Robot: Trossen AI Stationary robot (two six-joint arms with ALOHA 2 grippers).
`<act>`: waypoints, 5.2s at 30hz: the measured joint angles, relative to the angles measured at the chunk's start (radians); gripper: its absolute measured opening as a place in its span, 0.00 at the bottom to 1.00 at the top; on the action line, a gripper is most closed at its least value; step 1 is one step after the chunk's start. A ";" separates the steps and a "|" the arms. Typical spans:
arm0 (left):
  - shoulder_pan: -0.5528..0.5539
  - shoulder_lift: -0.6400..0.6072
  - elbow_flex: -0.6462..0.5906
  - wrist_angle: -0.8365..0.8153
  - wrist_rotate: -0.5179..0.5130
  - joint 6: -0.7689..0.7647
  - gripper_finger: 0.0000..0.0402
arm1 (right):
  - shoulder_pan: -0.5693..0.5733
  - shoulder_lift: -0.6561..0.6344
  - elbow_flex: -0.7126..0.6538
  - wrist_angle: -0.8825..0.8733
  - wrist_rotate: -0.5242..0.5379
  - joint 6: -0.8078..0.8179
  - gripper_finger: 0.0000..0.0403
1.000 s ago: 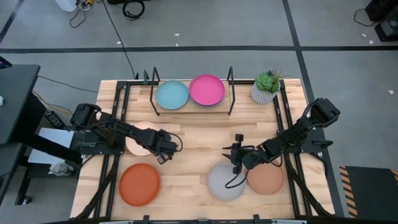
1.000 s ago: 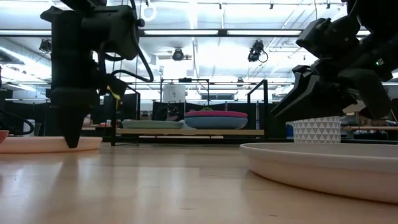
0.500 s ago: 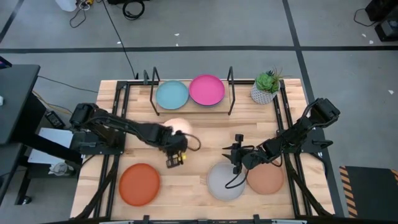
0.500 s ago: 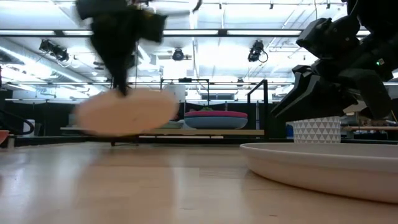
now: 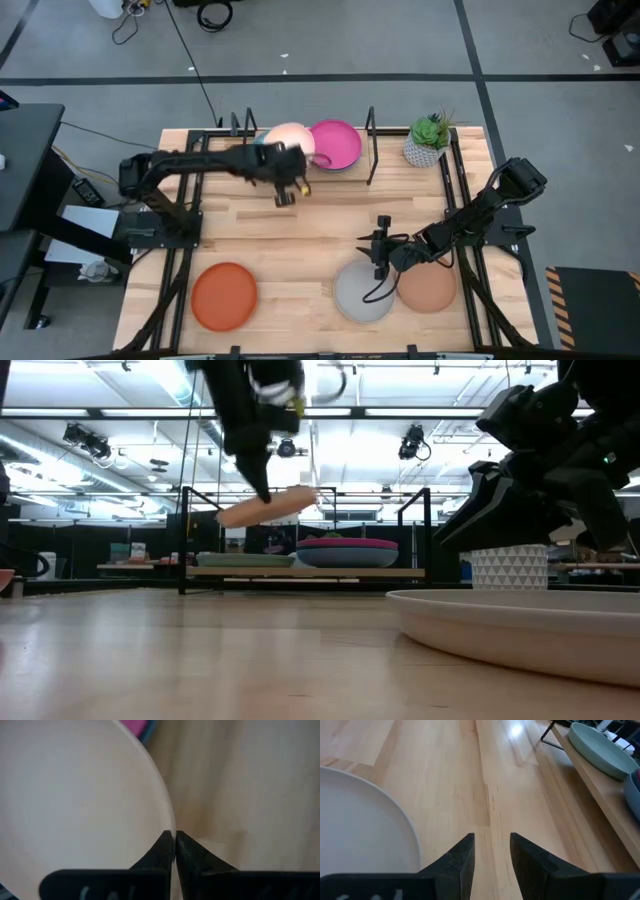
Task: Place and stack plates onto a shelf
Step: Stack the peach plate on top of the light blue plate on the shelf, then stack the orange plate on top the pink plate on the shelf
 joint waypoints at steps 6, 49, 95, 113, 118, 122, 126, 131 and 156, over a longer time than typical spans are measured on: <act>0.231 0.001 -0.046 -0.003 0.235 0.106 0.04 | -0.007 0.000 0.000 0.000 0.001 -0.059 0.32; 0.269 0.041 -0.079 -0.074 0.181 0.407 0.04 | -0.283 0.000 -0.042 0.194 -0.251 -0.309 0.32; 0.345 0.162 -0.046 -0.055 -0.026 0.161 0.27 | -0.285 0.004 -0.043 0.240 -0.323 -0.370 0.32; 0.322 0.133 0.081 -0.102 0.054 0.206 0.27 | -0.285 0.005 -0.043 0.238 -0.324 -0.380 0.32; 0.272 0.133 0.086 -0.170 0.452 0.199 0.27 | -0.285 0.005 -0.043 0.229 -0.325 -0.359 0.32; 0.149 0.133 0.086 -0.211 0.555 0.107 0.27 | -0.285 0.005 -0.043 0.216 -0.327 -0.359 0.32; 0.013 0.134 0.086 -0.266 0.556 -0.093 0.27 | -0.285 0.005 -0.043 0.217 -0.350 -0.377 0.32; -0.142 0.134 0.086 -0.295 0.470 -0.320 0.27 | -0.286 0.005 -0.043 0.222 -0.364 -0.399 0.32; -0.627 0.139 0.085 -0.356 0.145 -1.410 0.27 | -0.201 0.006 -0.141 0.441 -0.084 -0.439 0.32</act>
